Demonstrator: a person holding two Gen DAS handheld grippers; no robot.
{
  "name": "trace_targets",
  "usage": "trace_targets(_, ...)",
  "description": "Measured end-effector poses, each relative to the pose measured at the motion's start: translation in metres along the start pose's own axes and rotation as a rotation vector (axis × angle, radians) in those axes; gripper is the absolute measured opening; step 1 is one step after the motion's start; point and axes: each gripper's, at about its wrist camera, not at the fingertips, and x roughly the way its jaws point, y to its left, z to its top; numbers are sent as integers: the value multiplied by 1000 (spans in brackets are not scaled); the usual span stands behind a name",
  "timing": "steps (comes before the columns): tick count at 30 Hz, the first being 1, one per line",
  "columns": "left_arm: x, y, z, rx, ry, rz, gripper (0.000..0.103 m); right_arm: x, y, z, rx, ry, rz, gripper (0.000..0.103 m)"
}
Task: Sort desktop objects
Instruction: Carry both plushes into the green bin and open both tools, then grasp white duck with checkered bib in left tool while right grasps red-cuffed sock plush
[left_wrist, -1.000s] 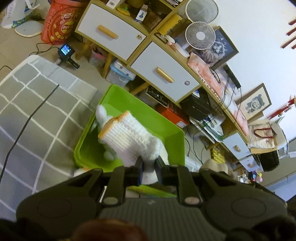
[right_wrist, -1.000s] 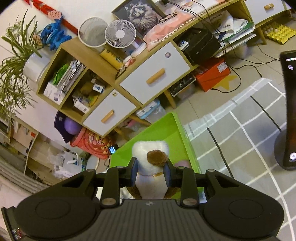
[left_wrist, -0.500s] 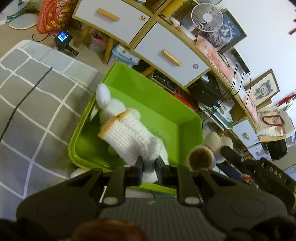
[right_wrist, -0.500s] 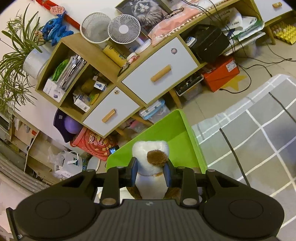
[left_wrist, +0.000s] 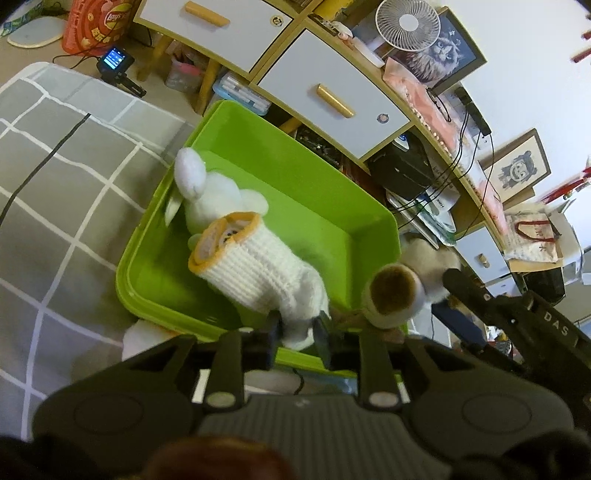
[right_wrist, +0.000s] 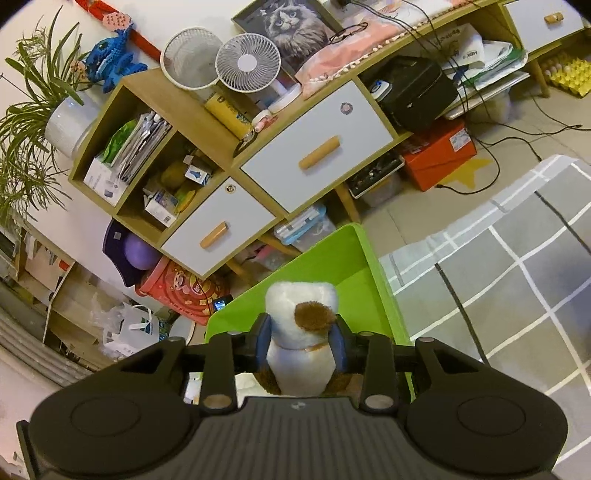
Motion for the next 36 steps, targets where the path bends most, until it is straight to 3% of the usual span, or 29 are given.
trace_targets(4,-5,-2,0,-5,-10,-15,39,-6,1,2,-2,1,-5,49)
trace_targets(13,-12,-8,1,-1,-2,-19,57,-15,5,1,3,50,-35,58)
trace_targets(15,-16,-11,0,4,-4,-19,64,-19,9,-1,-12,68,-56,61)
trace_targets(17,-21,-14,-1,15,-9,-19,80,-23,13,-4,-27,91,-75,66)
trace_targets(22,-39,-25,-6,58,-5,-6,98,-39,17,-13,-29,130,-107,76)
trace_targets(25,-50,-28,-10,91,6,22,102,-49,17,-20,-31,139,-127,79)
trace_targets(36,-62,-23,-34,235,44,210,102,-58,-2,-56,-24,208,-209,89)
